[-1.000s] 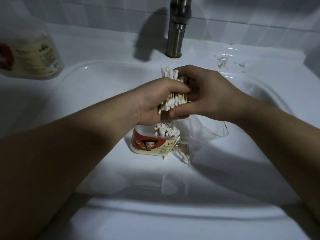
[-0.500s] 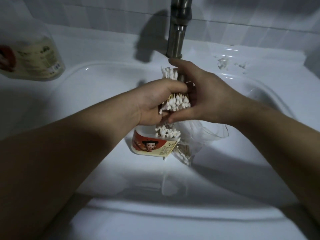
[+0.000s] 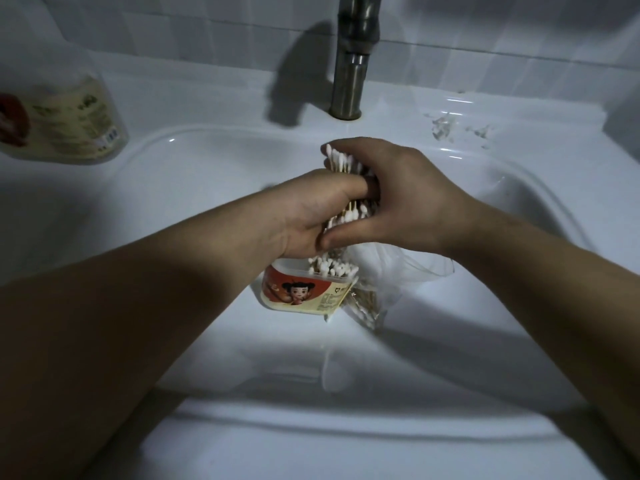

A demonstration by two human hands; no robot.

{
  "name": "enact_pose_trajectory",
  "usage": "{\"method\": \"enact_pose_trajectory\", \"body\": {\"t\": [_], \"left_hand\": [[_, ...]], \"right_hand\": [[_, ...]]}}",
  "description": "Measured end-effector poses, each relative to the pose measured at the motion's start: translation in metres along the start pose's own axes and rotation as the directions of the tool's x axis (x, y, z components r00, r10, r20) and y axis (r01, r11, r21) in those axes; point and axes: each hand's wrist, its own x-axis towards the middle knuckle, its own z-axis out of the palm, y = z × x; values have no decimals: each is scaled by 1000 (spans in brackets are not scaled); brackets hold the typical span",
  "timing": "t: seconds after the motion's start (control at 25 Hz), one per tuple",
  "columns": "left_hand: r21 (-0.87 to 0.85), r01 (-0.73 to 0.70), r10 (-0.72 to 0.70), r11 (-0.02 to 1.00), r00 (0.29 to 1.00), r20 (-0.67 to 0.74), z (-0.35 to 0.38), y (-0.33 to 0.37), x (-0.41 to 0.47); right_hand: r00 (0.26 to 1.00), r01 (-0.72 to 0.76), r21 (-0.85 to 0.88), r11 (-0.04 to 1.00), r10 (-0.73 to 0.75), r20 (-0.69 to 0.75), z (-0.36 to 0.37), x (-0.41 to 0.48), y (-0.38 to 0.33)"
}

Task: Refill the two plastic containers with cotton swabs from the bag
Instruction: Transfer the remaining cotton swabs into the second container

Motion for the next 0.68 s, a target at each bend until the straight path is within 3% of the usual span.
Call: {"method": "enact_pose_trajectory", "body": {"t": [0.44,0.68], "left_hand": [[-28,39,-40,999,998,-41,2,1,0],[-15,55,-55,998,998,-35,3,1,-1]], "right_hand": [[999,4,-31,1000,-3,38,-2,0,-6],[1000,17,-146,989,-20,-19,-1,1,-9]]}}
